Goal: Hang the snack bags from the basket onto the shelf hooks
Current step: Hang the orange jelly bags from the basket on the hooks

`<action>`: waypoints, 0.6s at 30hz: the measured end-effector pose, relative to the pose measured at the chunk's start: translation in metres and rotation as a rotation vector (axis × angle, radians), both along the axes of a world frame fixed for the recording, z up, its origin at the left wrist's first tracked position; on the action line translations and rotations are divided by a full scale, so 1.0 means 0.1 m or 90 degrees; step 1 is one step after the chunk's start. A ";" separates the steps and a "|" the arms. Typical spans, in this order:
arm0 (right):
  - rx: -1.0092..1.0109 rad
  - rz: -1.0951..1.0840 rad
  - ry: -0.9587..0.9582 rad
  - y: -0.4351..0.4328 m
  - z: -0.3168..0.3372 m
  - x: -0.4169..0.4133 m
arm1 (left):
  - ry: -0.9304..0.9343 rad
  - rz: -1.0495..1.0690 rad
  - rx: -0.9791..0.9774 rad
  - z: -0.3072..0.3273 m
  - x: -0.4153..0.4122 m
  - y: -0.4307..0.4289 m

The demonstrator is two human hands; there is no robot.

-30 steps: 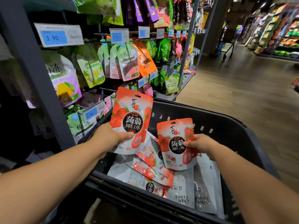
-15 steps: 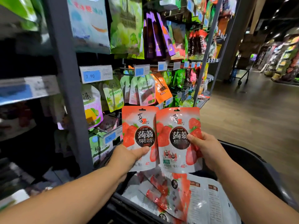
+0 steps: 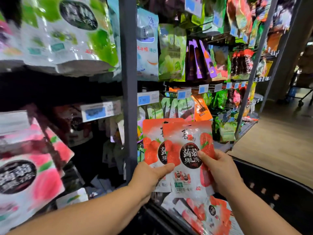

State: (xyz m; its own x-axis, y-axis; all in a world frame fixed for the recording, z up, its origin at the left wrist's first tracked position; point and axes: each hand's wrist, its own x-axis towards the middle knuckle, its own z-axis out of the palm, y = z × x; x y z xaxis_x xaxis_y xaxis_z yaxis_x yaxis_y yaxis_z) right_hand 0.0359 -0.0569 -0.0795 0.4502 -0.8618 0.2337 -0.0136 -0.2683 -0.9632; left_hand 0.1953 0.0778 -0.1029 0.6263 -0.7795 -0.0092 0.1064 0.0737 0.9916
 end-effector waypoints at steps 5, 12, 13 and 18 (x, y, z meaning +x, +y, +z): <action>0.078 0.221 0.075 0.34 0.10 0.14 | 0.029 0.047 -0.048 0.14 0.08 0.35; 0.054 0.279 0.137 0.64 0.16 0.30 | -0.008 0.105 -0.055 0.19 0.23 0.74; 0.066 0.292 0.117 0.68 0.18 0.34 | -0.019 0.110 -0.050 0.20 0.25 0.78; 0.118 0.322 0.087 0.81 0.31 0.36 | -0.055 0.157 -0.010 0.11 0.41 0.96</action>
State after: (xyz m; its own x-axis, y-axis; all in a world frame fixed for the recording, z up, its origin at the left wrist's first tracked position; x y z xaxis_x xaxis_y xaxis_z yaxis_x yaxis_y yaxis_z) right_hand 0.0714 0.0243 -0.0490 0.8342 -0.5514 0.0096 -0.0551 -0.1006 -0.9934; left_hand 0.2361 0.1742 -0.0923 0.7954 -0.6028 0.0634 -0.0017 0.1024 0.9947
